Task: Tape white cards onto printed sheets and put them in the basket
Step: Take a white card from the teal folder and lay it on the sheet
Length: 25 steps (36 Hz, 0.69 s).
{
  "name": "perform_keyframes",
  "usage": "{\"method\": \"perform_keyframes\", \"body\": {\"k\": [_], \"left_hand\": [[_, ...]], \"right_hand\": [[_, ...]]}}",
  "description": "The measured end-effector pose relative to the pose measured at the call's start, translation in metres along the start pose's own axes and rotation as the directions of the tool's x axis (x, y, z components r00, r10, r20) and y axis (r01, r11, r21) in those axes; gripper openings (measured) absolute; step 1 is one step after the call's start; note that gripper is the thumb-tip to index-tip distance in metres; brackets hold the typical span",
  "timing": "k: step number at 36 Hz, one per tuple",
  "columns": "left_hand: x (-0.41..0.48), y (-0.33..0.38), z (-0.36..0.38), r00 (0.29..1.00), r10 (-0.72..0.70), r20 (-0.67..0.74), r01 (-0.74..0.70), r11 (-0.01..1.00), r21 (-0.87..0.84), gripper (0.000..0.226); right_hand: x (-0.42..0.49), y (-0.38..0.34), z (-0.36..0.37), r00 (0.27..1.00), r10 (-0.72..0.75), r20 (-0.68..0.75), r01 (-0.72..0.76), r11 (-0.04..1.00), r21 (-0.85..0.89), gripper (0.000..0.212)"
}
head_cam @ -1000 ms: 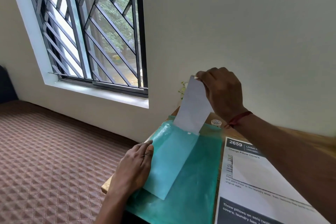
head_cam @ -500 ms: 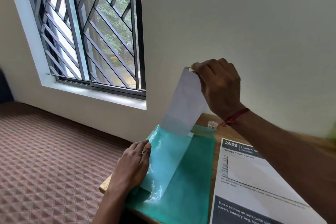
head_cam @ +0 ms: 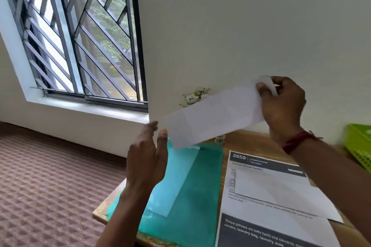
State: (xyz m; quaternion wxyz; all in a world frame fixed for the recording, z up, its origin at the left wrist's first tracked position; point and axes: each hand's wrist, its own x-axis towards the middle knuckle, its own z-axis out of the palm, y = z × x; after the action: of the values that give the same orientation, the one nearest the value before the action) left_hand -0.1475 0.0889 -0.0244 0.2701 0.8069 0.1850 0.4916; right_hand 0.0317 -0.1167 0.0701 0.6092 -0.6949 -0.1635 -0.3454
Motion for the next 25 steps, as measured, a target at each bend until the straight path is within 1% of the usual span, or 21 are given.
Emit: {"method": "perform_keyframes", "body": {"k": [3,6,9,12,16,20,22,25], "left_hand": [[0.000,0.016,0.016,0.989,0.094,0.115,-0.094,0.996,-0.009,0.058],[-0.004,0.037,0.036,0.943,0.224,0.247,-0.237,0.971,0.024,0.072],[-0.008,0.060,0.059,0.861,0.351,0.367,-0.406,0.910,0.081,0.088],[-0.016,0.083,0.084,0.775,0.421,0.471,-0.525,0.844,0.109,0.109],[-0.024,0.103,0.117,0.655,0.513,0.554,-0.666,0.739,0.104,0.124],[-0.032,0.117,0.141,0.542,0.567,0.621,-0.769,0.632,0.094,0.130],[-0.034,0.120,0.152,0.510,0.578,0.637,-0.794,0.601,0.090,0.132],[-0.035,0.121,0.159,0.505,0.579,0.640,-0.789,0.610,0.070,0.130]], "right_hand": [[-0.001,0.018,-0.023,0.996,0.088,0.031,-0.089,0.995,0.054,0.011],[-0.010,0.032,-0.044,0.986,0.155,0.055,-0.159,0.982,0.098,0.013],[-0.023,0.051,-0.063,0.966,0.252,0.056,-0.258,0.951,0.173,0.013],[-0.036,0.072,-0.082,0.917,0.386,0.100,-0.399,0.873,0.282,0.011],[-0.046,0.089,-0.107,0.856,0.486,0.175,-0.516,0.782,0.349,0.027],[-0.054,0.101,-0.121,0.807,0.548,0.220,-0.587,0.701,0.405,0.031],[-0.056,0.106,-0.124,0.796,0.562,0.224,-0.598,0.675,0.433,0.032],[-0.059,0.109,-0.127,0.805,0.548,0.226,-0.588,0.692,0.419,0.030]]}}
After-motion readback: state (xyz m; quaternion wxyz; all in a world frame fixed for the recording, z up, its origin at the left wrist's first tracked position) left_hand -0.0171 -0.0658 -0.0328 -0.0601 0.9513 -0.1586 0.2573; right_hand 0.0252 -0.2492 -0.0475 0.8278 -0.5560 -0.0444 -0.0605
